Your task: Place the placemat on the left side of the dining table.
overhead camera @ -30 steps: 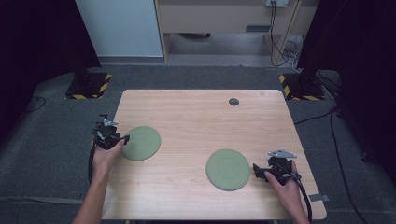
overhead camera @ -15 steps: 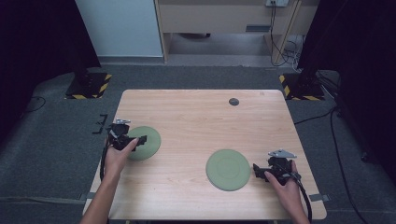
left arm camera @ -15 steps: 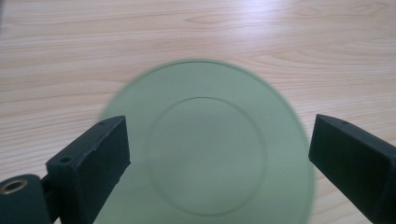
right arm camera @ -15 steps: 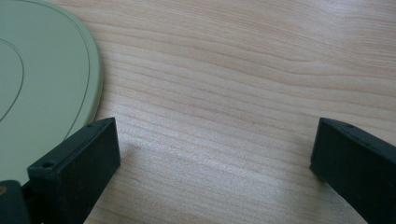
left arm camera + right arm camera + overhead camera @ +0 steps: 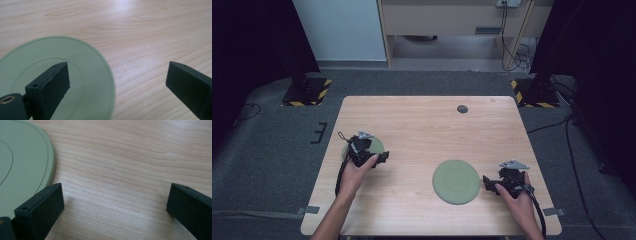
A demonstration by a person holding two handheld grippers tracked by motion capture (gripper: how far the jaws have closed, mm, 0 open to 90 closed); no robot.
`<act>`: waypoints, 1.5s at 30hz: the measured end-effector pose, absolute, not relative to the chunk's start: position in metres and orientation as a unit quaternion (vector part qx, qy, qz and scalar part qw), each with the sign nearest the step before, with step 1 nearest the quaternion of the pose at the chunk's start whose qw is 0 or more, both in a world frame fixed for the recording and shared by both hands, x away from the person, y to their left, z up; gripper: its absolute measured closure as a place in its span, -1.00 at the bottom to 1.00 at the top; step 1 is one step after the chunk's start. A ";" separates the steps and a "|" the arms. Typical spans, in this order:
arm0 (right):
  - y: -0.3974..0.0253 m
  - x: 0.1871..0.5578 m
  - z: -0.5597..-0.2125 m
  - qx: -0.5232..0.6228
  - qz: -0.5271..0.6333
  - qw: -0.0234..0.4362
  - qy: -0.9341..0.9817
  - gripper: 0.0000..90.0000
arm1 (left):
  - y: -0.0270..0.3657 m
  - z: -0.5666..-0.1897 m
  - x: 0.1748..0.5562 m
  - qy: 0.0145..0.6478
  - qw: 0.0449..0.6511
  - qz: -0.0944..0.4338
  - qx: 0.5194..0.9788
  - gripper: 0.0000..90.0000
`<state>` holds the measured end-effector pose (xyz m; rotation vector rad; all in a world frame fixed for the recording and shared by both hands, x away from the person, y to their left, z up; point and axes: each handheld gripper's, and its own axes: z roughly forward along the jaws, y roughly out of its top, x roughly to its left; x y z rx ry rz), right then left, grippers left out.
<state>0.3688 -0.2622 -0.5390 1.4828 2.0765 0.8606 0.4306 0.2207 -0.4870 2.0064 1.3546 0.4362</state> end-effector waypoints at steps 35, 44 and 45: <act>-0.262 0.369 -0.539 0.535 0.312 0.223 0.753 -0.97 | 0.172 -0.512 0.381 0.451 0.314 0.157 0.820 -0.89; -0.262 0.368 -0.539 0.536 0.312 0.222 0.752 -0.97 | 0.168 -0.519 0.375 0.448 0.313 0.149 0.824 -0.89; -0.262 0.368 -0.539 0.536 0.313 0.222 0.752 -0.97 | 0.168 -0.519 0.374 0.447 0.312 0.149 0.825 -0.89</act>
